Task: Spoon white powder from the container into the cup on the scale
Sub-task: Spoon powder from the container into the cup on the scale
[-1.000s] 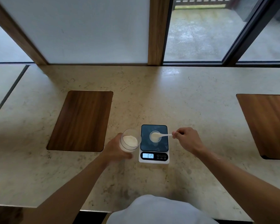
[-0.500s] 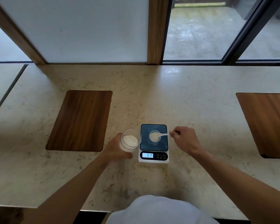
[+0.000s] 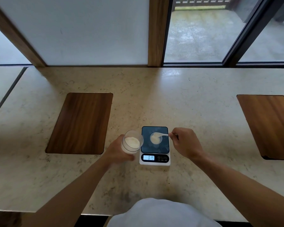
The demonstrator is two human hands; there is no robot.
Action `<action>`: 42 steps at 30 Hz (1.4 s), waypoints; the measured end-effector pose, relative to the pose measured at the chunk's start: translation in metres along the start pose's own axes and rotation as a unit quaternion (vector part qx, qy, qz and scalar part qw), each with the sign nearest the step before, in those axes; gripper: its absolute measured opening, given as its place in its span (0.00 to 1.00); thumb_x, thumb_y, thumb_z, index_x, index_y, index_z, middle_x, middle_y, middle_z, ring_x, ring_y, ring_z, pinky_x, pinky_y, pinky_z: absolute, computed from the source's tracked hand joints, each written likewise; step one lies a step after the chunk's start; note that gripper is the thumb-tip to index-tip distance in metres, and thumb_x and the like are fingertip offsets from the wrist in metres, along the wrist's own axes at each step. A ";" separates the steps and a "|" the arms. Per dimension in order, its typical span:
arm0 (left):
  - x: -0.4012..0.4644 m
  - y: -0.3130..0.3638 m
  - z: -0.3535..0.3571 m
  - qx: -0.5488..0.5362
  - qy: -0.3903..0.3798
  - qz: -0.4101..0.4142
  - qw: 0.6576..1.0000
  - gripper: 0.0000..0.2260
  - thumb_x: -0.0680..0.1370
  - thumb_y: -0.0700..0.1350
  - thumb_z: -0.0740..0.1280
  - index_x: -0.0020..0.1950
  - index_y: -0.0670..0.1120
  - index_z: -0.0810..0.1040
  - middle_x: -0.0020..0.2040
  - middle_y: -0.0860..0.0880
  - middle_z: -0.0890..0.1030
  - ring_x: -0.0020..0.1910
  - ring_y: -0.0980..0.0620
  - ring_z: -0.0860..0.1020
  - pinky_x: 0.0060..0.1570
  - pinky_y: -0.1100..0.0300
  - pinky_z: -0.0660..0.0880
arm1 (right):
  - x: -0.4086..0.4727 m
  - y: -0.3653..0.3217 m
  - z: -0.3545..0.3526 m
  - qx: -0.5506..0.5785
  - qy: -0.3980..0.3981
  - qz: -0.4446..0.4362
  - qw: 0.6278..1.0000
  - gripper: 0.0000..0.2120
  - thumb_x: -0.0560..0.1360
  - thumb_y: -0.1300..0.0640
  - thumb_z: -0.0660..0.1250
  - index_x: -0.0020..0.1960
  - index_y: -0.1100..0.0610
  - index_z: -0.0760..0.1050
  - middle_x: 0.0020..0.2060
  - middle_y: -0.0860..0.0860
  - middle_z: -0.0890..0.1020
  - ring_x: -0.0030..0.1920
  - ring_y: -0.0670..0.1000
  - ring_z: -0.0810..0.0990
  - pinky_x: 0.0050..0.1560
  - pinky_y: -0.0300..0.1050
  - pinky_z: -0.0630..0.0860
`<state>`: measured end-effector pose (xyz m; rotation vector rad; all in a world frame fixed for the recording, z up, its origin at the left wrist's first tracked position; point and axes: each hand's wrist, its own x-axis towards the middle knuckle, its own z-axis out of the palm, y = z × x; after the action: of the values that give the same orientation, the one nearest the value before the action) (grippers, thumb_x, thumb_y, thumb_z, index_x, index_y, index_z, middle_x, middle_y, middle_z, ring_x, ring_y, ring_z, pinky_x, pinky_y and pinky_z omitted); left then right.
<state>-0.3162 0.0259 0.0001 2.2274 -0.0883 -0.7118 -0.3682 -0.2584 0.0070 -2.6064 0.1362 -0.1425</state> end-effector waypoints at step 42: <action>0.056 0.035 0.003 -0.077 0.086 0.102 0.988 0.39 0.65 0.45 0.86 0.72 0.45 0.72 0.65 0.46 0.80 0.64 0.45 0.79 0.68 0.46 0.79 | 0.039 -0.036 0.011 0.591 -0.039 0.415 0.690 0.09 0.77 0.61 0.67 0.50 0.64 0.84 0.26 0.48 0.67 0.24 0.45 0.62 0.28 0.41 0.63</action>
<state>-0.2646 -0.0162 -0.0026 2.0858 -0.1666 -0.3994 -0.3255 -0.2268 0.0188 -1.0645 0.8516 0.1728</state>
